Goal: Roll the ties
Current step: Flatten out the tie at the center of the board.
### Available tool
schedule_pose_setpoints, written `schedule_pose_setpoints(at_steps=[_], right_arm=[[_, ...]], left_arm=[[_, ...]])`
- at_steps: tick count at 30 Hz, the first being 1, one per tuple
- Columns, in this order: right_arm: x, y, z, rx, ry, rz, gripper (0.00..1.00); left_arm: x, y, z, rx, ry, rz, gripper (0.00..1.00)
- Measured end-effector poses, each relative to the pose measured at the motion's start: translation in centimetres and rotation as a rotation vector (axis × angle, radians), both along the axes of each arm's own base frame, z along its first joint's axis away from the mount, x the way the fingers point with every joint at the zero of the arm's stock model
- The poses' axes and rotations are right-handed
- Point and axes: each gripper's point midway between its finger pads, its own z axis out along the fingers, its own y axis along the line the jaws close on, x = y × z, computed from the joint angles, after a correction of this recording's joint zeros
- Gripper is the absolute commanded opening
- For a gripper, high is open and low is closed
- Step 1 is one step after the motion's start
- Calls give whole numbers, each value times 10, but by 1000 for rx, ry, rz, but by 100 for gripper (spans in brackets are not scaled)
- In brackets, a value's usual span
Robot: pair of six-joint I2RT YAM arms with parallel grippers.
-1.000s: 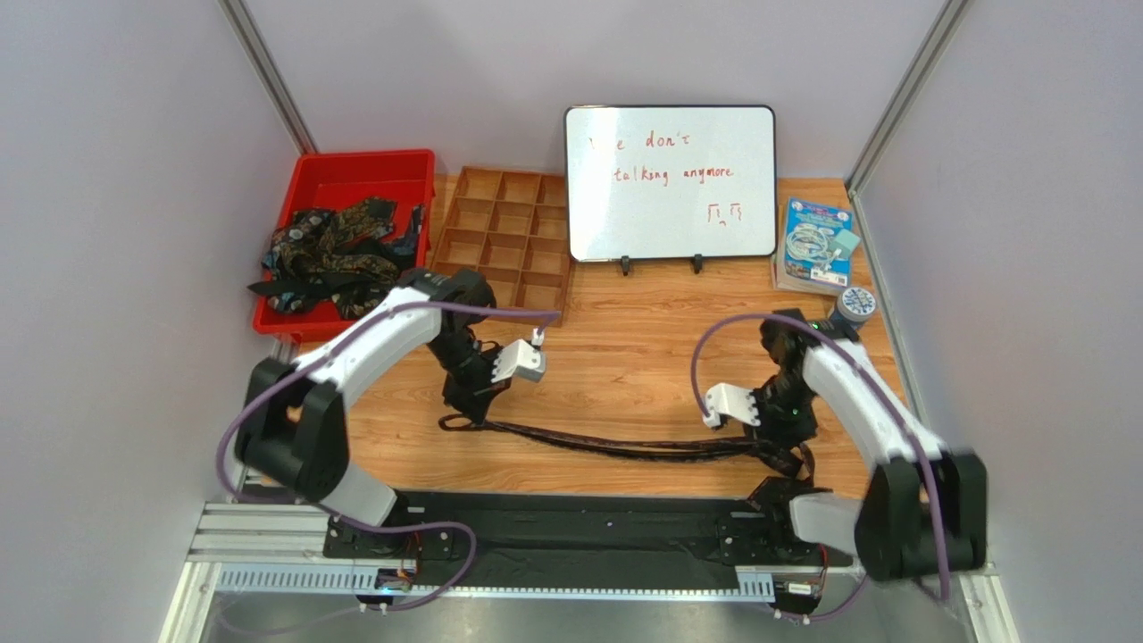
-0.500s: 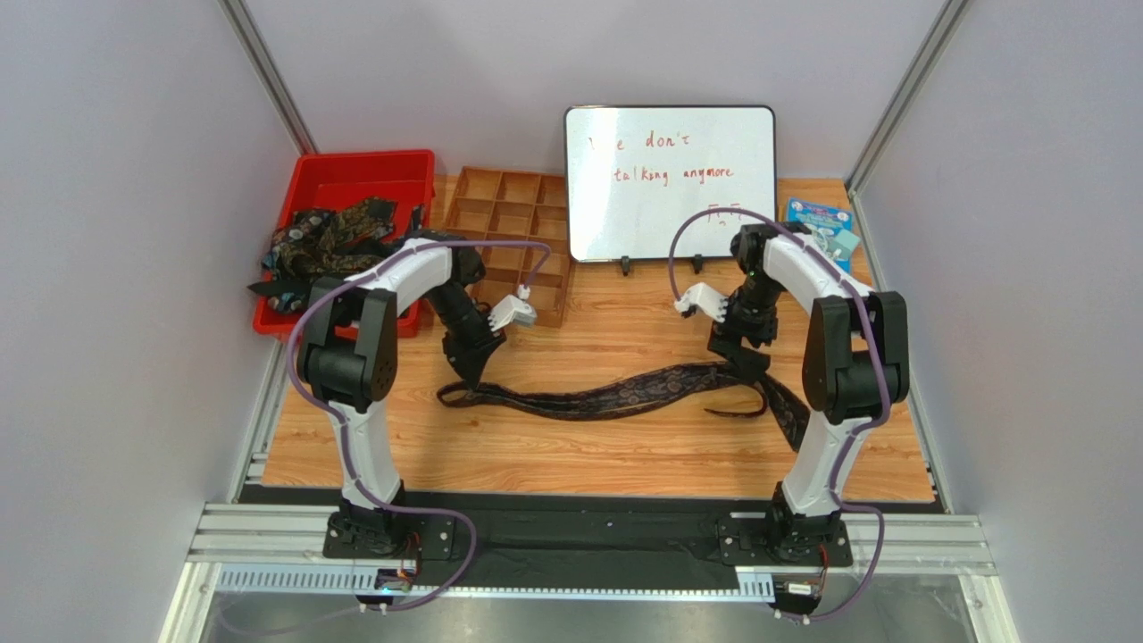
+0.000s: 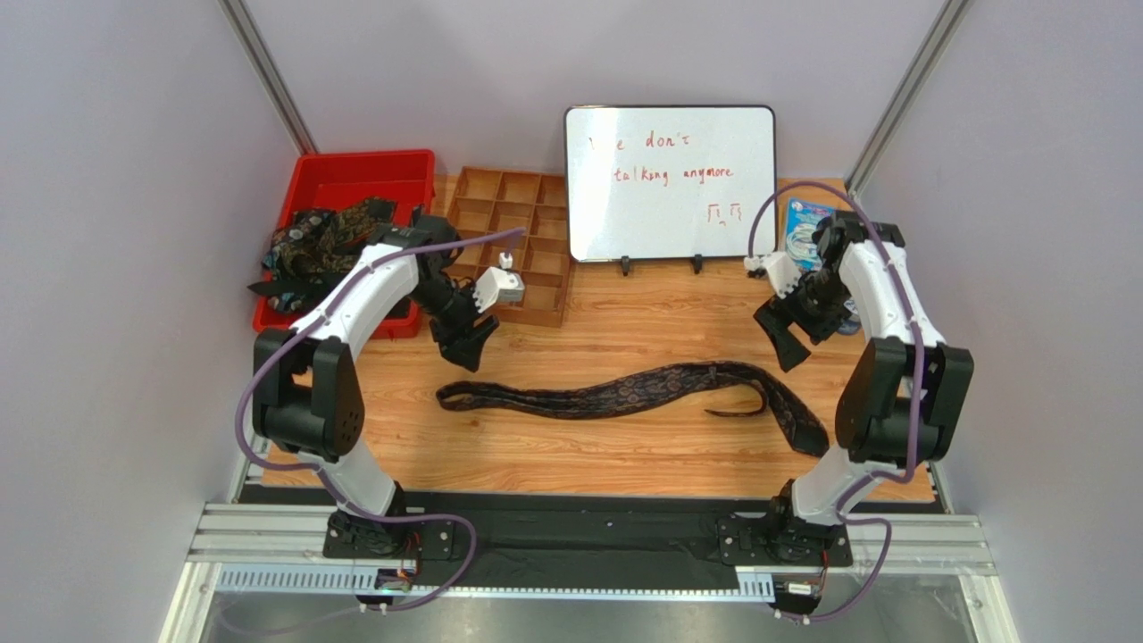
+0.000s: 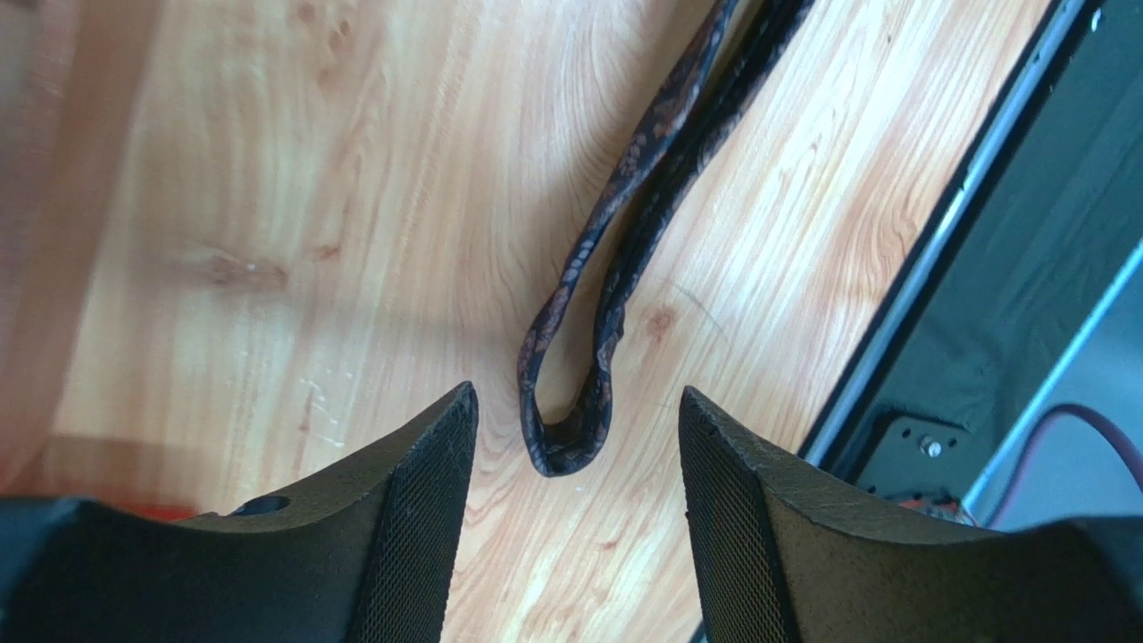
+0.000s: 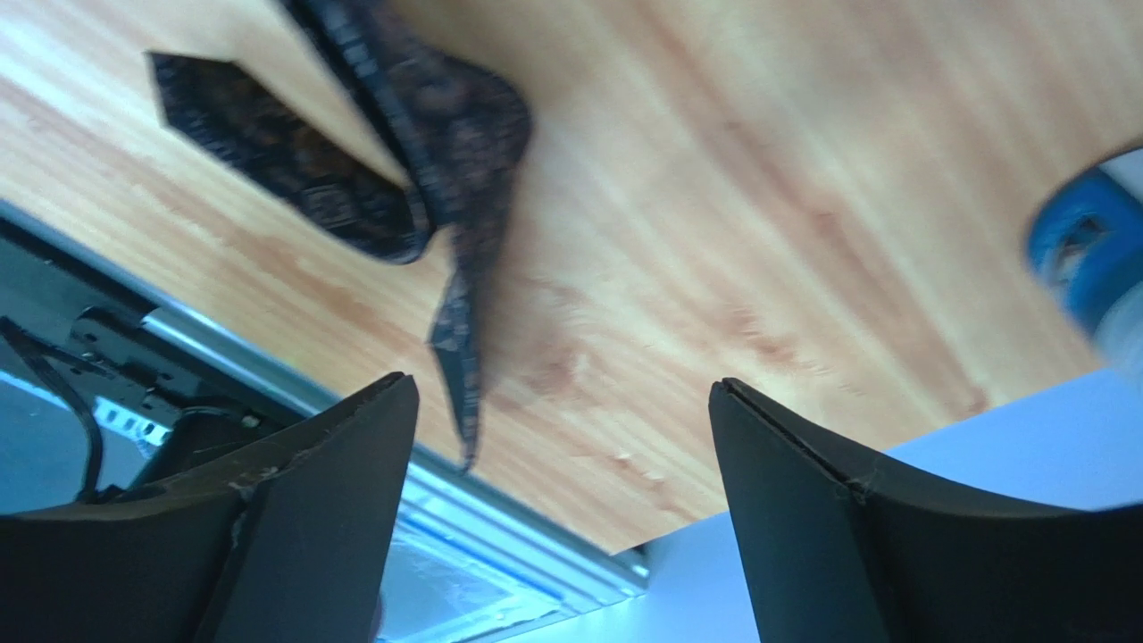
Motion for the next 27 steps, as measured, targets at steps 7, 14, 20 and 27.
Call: schedule_pose_setpoints(at_steps=[7, 14, 20, 27], right_arm=[[-55, 9, -21, -37, 109, 7, 47], [-19, -4, -59, -57, 232, 0, 11], [40, -20, -80, -62, 206, -28, 41], [40, -27, -65, -81, 184, -86, 69]], left_arm=[[-21, -3, -10, 11, -29, -30, 63], [-16, 3, -31, 84, -37, -46, 50], [3, 11, -60, 160, -45, -45, 43], [15, 18, -75, 205, -60, -40, 53]])
